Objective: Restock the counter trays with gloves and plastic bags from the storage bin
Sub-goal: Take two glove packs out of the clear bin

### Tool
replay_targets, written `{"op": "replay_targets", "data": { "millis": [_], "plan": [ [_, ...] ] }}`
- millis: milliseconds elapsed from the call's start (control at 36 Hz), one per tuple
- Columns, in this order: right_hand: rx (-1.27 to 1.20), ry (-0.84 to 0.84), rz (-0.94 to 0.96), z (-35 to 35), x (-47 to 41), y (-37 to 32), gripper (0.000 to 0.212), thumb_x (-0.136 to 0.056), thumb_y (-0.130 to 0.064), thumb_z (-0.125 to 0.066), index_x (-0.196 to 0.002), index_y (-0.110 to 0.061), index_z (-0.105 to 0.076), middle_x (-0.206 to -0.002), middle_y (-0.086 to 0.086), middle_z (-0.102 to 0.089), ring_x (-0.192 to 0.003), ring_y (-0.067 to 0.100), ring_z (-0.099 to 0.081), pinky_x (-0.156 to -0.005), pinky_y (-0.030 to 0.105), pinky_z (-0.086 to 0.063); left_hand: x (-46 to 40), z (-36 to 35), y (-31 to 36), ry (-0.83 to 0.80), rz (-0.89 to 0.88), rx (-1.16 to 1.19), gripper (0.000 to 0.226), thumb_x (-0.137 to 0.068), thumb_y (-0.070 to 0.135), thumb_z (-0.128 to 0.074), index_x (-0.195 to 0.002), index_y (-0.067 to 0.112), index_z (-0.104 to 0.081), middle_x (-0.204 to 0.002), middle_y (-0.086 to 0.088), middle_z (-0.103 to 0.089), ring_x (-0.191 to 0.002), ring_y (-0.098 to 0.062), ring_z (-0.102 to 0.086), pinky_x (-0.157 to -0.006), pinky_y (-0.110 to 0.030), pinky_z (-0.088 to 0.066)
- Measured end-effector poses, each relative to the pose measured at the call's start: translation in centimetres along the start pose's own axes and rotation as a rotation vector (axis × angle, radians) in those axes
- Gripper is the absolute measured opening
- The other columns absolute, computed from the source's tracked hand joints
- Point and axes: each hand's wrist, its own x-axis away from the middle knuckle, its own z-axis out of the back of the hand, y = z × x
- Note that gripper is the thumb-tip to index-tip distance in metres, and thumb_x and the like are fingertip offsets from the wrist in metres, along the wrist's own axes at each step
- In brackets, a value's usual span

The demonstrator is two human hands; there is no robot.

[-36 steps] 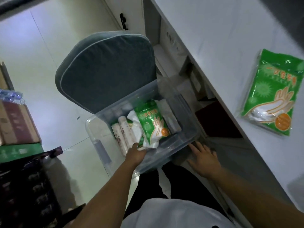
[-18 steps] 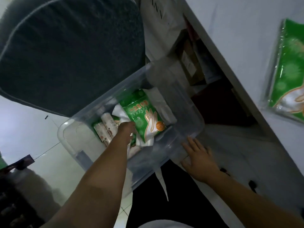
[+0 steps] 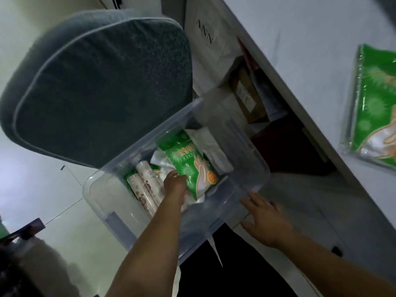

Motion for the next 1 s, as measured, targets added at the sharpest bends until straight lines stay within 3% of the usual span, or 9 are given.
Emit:
{"op": "replay_targets", "data": {
  "millis": [56, 250, 333, 389, 528, 667, 778, 889, 1000],
  "plan": [
    [-0.044, -0.005, 0.004, 0.8, 0.3, -0.4, 0.073, -0.091, -0.055, -0.048, -0.155, -0.034, -0.018, -0.166, -0.004, -0.008, -0.151, 0.012, -0.007, -0.119, 0.042, -0.010, 2.1, 0.9, 0.7, 0.008, -0.072, -0.024, 0.030, -0.085, -0.003, -0.063, -0.105, 0.018, -0.066, -0.104, -0.015, -0.071, -0.080, -0.028, -0.067, -0.051, -0.024, -0.053],
    [-0.427, 0.136, 0.055, 5.8, 2.7, -2.8, 0.057, -0.092, -0.040, -0.062, -0.143, -0.020, -0.047, -0.148, 0.002, -0.048, -0.133, 0.018, -0.047, -0.109, 0.036, -0.039, 10.8, 4.1, 2.6, -0.100, -0.242, -0.017, 0.028, -0.087, 0.000, -0.067, -0.098, 0.025, -0.067, -0.090, -0.005, -0.075, -0.072, -0.022, -0.068, -0.063, -0.035, -0.049],
    [-0.610, 0.268, 0.094, 8.4, 4.7, -3.7, 0.054, -0.089, -0.033, -0.070, -0.138, -0.016, -0.053, -0.140, 0.002, -0.054, -0.127, 0.014, -0.050, -0.106, 0.026, -0.037, 14.6, 4.3, 4.0, -0.178, -0.292, 0.023, 0.027, -0.087, -0.005, -0.065, -0.102, 0.017, -0.065, -0.094, -0.008, -0.073, -0.075, -0.021, -0.070, -0.069, -0.039, -0.053],
    [-0.728, 0.332, 0.104, 10.2, 6.2, -4.1, 0.055, -0.087, -0.029, -0.073, -0.137, -0.016, -0.055, -0.136, 0.001, -0.056, -0.125, 0.011, -0.050, -0.102, 0.021, -0.036, 17.1, 4.2, 5.2, -0.240, -0.322, 0.042, 0.026, -0.088, -0.008, -0.064, -0.102, 0.014, -0.065, -0.090, -0.007, -0.073, -0.072, -0.016, -0.072, -0.059, -0.032, -0.058],
    [-0.976, 0.451, 0.152, 14.6, 9.9, -3.6, 0.042, -0.088, -0.027, -0.071, -0.129, -0.023, -0.062, -0.125, -0.006, -0.063, -0.119, 0.012, -0.057, -0.104, 0.031, -0.044, 22.2, 3.8, 8.0, -0.393, -0.435, -0.033, 0.028, -0.087, -0.006, -0.066, -0.109, 0.011, -0.066, -0.096, -0.009, -0.075, -0.080, -0.020, -0.074, -0.062, -0.033, -0.059],
    [-1.118, 0.587, 0.156, 17.8, 13.7, -2.5, 0.030, -0.089, -0.017, -0.070, -0.119, -0.019, -0.068, -0.110, 0.006, -0.071, -0.100, 0.018, -0.067, -0.074, 0.017, -0.052, 26.0, 3.3, 10.1, -0.528, -0.511, -0.086, 0.030, -0.082, 0.003, -0.073, -0.109, 0.012, -0.068, -0.103, -0.011, -0.075, -0.087, -0.025, -0.074, -0.061, -0.033, -0.058],
    [-1.277, 0.638, 0.159, 18.7, 16.7, -1.6, 0.033, -0.088, -0.003, -0.068, -0.119, -0.012, -0.066, -0.099, 0.008, -0.073, -0.079, 0.008, -0.069, -0.068, 0.021, -0.055, 28.7, 1.6, 10.8, -0.636, -0.532, -0.096, 0.046, -0.070, 0.014, -0.078, -0.115, 0.008, -0.067, -0.108, -0.015, -0.074, -0.091, -0.028, -0.073, -0.060, -0.033, -0.057],
    [-1.407, 0.700, 0.105, 18.2, 19.3, 0.1, 0.029, -0.090, -0.007, -0.067, -0.116, -0.018, -0.070, -0.101, 0.009, -0.074, -0.088, 0.027, -0.069, -0.074, 0.044, -0.058, 30.9, -1.1, 10.9, -0.726, -0.530, -0.145, 0.044, -0.070, 0.013, -0.076, -0.113, 0.008, -0.068, -0.111, -0.018, -0.073, -0.093, -0.030, -0.072, -0.068, -0.040, -0.057],
    [-1.427, 0.800, 0.047, 17.8, 21.0, 2.7, 0.026, -0.088, -0.014, -0.071, -0.109, -0.029, -0.071, -0.103, 0.009, -0.072, -0.090, 0.026, -0.068, -0.066, 0.037, -0.056, 32.5, -4.3, 11.1, -0.789, -0.531, -0.186, 0.040, -0.069, 0.012, -0.076, -0.108, 0.013, -0.070, -0.109, -0.015, -0.074, -0.090, -0.027, -0.072, -0.072, -0.039, -0.053]
  ]
}}
